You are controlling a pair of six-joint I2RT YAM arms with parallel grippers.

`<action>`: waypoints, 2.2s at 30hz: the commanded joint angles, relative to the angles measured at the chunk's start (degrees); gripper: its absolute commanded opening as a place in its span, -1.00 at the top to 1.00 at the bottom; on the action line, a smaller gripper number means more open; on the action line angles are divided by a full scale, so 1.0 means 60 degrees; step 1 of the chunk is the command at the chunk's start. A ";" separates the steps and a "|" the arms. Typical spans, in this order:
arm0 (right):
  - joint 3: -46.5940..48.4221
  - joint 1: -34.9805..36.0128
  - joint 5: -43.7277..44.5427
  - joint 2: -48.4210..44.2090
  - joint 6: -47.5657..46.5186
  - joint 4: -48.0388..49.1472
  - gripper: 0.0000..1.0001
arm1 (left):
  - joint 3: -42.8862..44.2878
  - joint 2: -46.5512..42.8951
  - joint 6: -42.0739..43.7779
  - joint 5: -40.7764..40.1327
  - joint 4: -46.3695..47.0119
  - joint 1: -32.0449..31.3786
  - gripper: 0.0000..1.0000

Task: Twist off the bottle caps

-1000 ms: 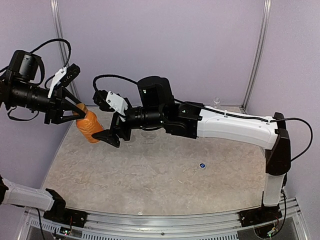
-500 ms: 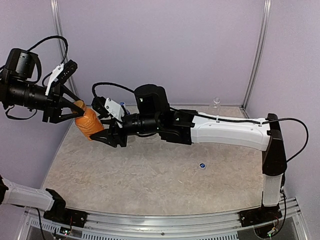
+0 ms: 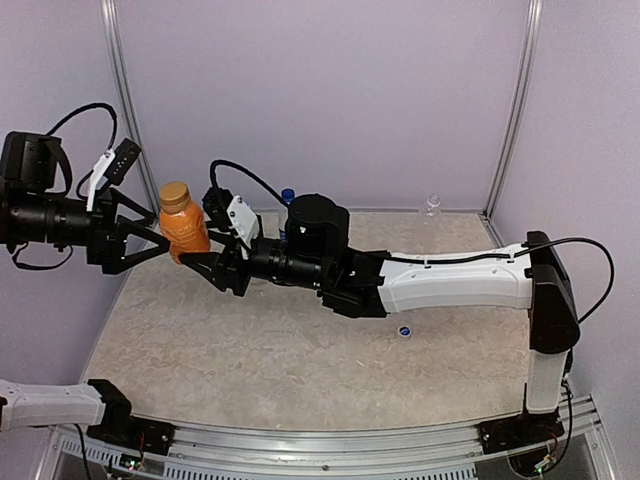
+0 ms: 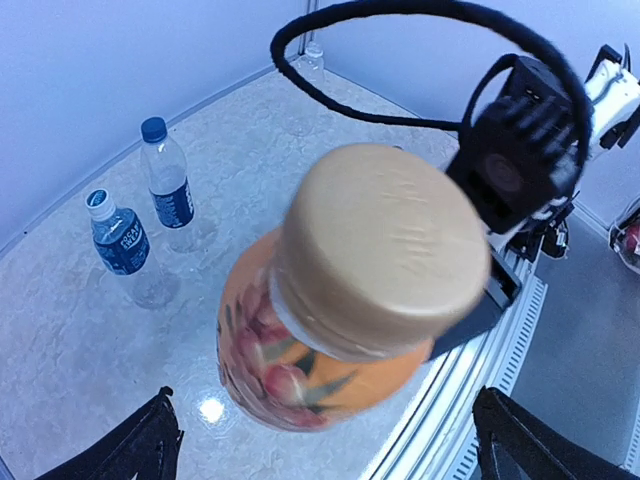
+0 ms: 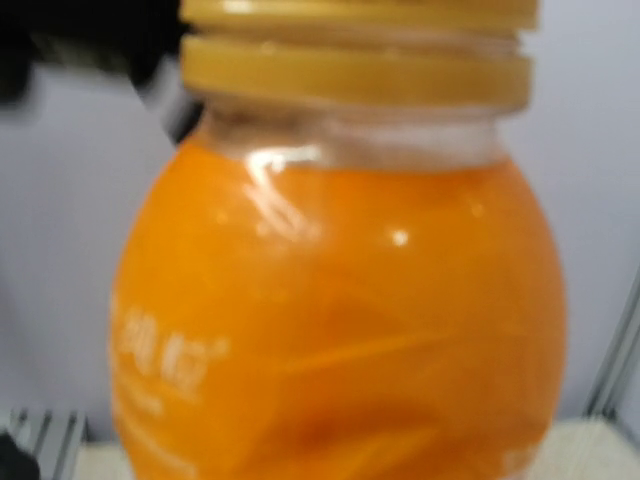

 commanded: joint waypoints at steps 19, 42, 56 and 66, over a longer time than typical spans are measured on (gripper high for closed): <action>0.0907 0.0273 -0.0225 0.0335 0.1057 0.0843 0.10 | -0.0119 0.0744 -0.0978 0.1516 0.1434 -0.0251 0.02; -0.0010 0.0131 0.1030 -0.2341 0.0507 -0.3314 -0.80 | -0.0082 0.0920 0.4532 -0.4690 0.0191 -0.0294 0.61; 0.3838 0.0207 0.1967 0.0521 0.1564 -0.3247 -0.48 | 0.0224 0.1216 0.4596 -0.4936 0.0435 -0.0834 0.59; 0.5012 0.0198 0.2138 0.1529 0.1771 -0.4092 -0.27 | -0.0027 0.1112 0.4595 -0.4816 0.0680 -0.0867 0.59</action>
